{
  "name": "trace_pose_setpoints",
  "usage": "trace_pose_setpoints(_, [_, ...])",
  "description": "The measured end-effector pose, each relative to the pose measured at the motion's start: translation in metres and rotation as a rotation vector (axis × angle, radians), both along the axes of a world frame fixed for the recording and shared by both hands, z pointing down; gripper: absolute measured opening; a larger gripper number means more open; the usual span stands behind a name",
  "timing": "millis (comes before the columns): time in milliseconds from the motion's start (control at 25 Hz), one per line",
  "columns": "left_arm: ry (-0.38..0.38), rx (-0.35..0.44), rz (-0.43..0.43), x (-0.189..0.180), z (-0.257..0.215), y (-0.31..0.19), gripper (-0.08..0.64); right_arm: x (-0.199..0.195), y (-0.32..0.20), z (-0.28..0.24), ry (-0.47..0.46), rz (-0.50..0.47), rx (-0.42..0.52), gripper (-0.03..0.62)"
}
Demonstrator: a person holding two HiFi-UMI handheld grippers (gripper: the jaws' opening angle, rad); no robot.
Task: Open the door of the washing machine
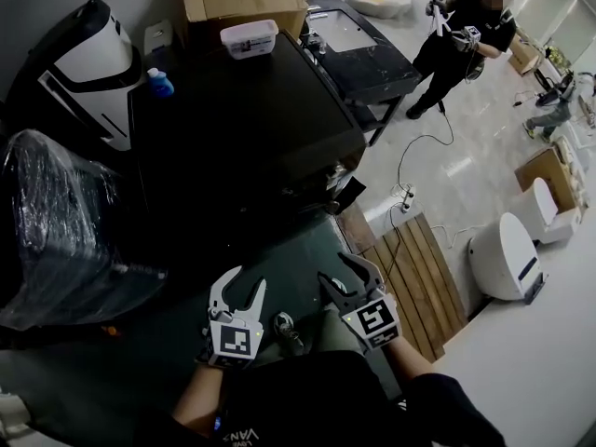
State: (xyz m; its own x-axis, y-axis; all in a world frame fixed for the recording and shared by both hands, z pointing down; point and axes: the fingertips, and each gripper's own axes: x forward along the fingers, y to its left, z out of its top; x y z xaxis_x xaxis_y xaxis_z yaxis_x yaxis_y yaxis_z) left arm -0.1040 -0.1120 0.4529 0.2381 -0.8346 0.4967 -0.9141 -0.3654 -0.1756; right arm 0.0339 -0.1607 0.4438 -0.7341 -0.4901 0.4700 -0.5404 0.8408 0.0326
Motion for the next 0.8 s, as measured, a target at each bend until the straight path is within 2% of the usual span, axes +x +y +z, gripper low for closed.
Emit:
trace_pose_setpoints(240, [-0.03,-0.056,-0.053,0.0,0.029,-0.034,0.164,0.011,-0.041,0.033,0.062,-0.074,-0.016,0.229])
trace_pose_setpoints(640, [-0.224,-0.077,-0.142,0.012,0.091,-0.102,0.164,0.035,-0.13,0.112,0.148,-0.241,-0.039,0.229])
trace_pose_setpoints(800, [-0.26,-0.108,-0.176,0.016,0.114,-0.119,0.164,0.035,-0.151,0.148,0.178,-0.301,-0.047,0.229])
